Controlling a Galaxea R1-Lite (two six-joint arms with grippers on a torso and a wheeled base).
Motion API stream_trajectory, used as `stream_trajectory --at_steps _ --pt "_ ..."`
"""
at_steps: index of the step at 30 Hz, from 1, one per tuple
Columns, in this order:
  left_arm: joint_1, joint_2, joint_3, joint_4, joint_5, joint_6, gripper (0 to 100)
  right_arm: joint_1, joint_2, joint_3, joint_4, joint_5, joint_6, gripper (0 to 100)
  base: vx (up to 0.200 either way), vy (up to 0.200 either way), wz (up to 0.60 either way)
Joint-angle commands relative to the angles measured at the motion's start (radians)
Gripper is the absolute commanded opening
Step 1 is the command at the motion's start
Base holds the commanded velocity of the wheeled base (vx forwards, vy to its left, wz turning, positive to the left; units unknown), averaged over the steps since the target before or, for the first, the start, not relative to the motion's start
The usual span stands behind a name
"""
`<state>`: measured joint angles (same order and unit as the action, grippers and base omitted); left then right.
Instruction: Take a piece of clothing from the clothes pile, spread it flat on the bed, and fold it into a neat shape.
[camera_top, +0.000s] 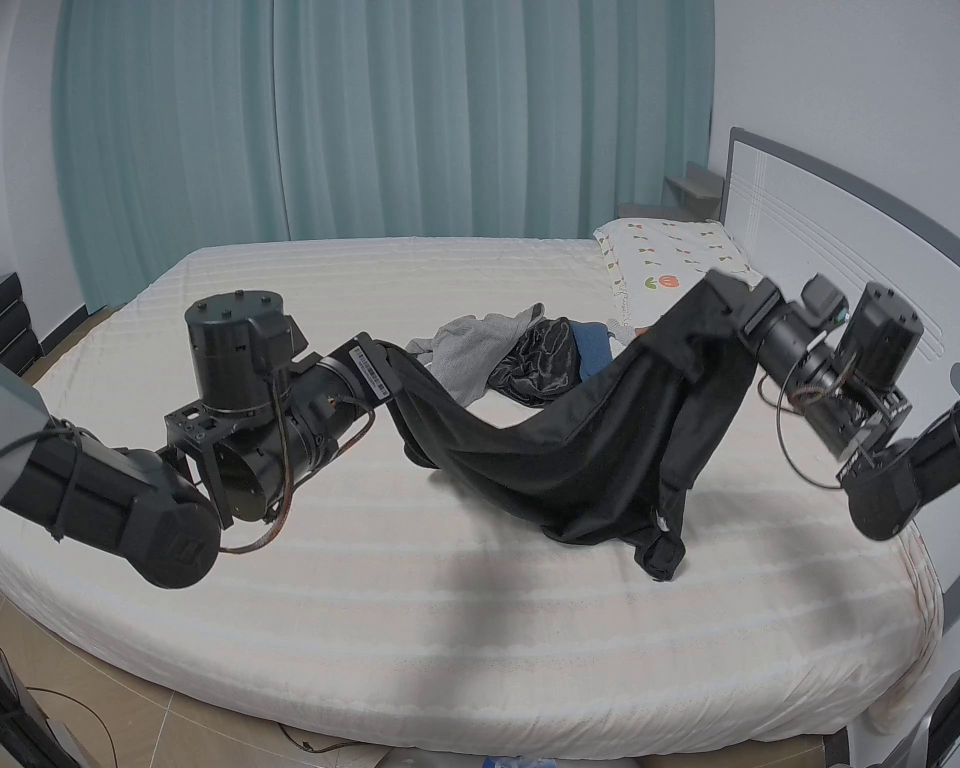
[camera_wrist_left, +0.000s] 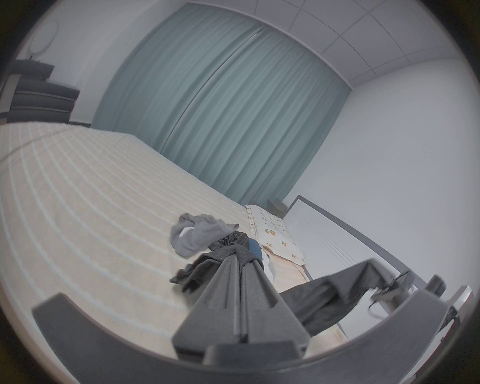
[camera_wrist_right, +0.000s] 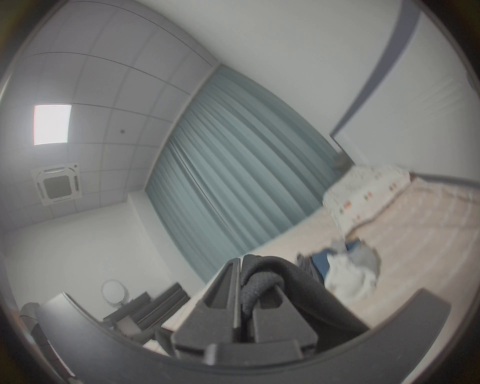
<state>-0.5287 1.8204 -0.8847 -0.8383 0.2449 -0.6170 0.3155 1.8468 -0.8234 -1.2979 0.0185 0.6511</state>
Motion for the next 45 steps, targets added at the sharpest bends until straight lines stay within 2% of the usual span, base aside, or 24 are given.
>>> stream_trajectory --at_steps 1,8,14,17,20,26,38,45 --pt "-0.054 0.103 0.188 -0.168 -0.018 -0.102 0 0.114 -0.001 0.319 -0.009 -0.003 0.105 0 0.0 0.0 0.0" --pt "-0.108 0.195 0.297 -0.321 -0.036 -0.121 0 0.109 0.06 0.368 -0.008 -0.006 0.121 0 0.0 0.0 0.0" --pt "-0.106 0.254 0.388 -0.42 -0.038 -0.155 0 0.152 0.065 0.371 -0.009 -0.052 0.121 0 0.0 0.0 0.0" --pt "-0.111 0.258 0.428 -0.479 -0.041 -0.155 0 0.177 0.061 0.394 -0.009 -0.054 0.122 0 0.0 0.0 0.0" --pt "-0.111 0.264 0.434 -0.489 -0.039 -0.158 0 0.186 0.066 0.426 -0.029 -0.054 0.122 0 0.0 0.0 0.0" --pt "-0.111 0.261 0.463 -0.507 -0.036 -0.164 0 0.186 0.065 0.458 -0.067 -0.049 0.121 0 -0.2 0.0 0.0" --pt "-0.128 0.264 0.475 -0.519 -0.033 -0.155 0 0.189 0.083 0.454 -0.074 -0.054 0.121 0 0.0 0.0 0.0" --pt "-0.088 0.241 0.475 -0.519 -0.036 -0.162 0 0.203 0.078 0.455 -0.075 -0.057 0.116 0 0.0 0.114 0.0"
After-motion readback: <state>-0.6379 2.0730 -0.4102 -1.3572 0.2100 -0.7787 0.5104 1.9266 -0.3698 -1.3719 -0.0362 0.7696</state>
